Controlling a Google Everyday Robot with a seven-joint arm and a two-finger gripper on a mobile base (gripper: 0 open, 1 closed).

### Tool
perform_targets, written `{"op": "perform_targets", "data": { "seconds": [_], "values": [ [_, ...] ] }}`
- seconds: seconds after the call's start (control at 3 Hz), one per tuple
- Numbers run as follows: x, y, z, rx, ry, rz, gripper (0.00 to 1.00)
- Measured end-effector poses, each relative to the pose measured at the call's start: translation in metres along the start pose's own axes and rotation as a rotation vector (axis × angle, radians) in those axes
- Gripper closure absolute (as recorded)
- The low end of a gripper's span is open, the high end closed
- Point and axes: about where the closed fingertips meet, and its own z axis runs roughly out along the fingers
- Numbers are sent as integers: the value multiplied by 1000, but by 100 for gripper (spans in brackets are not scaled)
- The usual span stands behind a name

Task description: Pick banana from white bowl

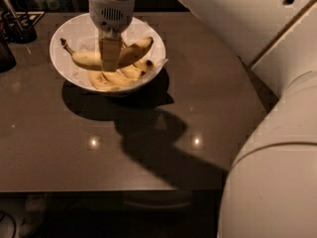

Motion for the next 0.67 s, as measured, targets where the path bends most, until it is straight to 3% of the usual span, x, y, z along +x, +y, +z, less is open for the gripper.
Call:
{"op": "perform_targets", "data": {
  "seconds": [0.67],
  "values": [
    [23, 49, -15, -6, -53, 104, 100]
  ]
}}
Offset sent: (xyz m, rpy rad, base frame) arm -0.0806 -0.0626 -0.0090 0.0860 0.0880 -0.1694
